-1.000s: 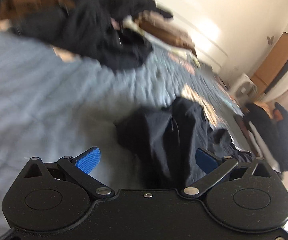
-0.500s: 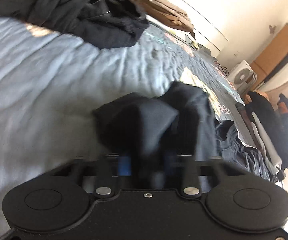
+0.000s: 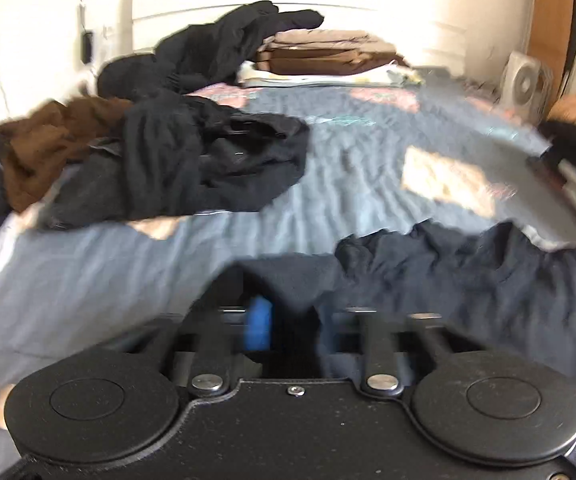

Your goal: Fold clothes

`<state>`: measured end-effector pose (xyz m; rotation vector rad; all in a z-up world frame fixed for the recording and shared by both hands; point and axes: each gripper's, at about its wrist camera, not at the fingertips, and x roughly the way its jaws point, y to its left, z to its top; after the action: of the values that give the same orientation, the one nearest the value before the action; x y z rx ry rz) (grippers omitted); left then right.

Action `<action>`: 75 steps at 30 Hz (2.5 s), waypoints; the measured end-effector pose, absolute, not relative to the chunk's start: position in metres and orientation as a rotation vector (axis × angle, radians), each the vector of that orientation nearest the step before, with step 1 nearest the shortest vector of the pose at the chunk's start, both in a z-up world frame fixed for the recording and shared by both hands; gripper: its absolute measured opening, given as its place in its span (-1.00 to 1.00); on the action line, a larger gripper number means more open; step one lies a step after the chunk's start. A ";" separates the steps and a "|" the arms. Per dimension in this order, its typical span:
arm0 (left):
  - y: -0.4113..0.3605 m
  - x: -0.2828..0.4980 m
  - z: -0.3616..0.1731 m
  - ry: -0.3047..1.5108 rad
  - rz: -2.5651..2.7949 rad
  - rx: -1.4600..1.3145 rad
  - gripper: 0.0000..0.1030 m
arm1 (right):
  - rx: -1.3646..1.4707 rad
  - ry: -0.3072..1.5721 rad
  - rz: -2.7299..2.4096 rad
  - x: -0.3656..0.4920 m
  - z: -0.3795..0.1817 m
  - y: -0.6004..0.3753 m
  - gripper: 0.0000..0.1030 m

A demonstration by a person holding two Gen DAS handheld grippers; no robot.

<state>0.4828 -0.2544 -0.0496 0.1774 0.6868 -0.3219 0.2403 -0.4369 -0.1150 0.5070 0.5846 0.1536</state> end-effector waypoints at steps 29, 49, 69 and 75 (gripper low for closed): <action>-0.185 0.457 -0.143 0.773 -0.386 0.210 -0.78 | 0.526 0.603 0.167 0.242 -0.118 -0.436 0.49; -0.160 0.454 -0.138 0.721 -0.507 0.084 0.06 | 0.535 0.603 0.188 0.244 -0.117 -0.431 0.49; -0.154 0.472 -0.149 0.766 -0.714 -0.077 -0.35 | 0.524 0.635 0.184 0.248 -0.124 -0.430 0.49; -0.174 0.482 -0.162 0.790 -0.753 -0.126 -0.19 | 0.521 0.647 0.182 0.248 -0.127 -0.429 0.49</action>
<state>0.4815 -0.1736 -0.1619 -0.1258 0.7899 -0.7527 0.2485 -0.4292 -0.1272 0.5206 0.6470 0.1821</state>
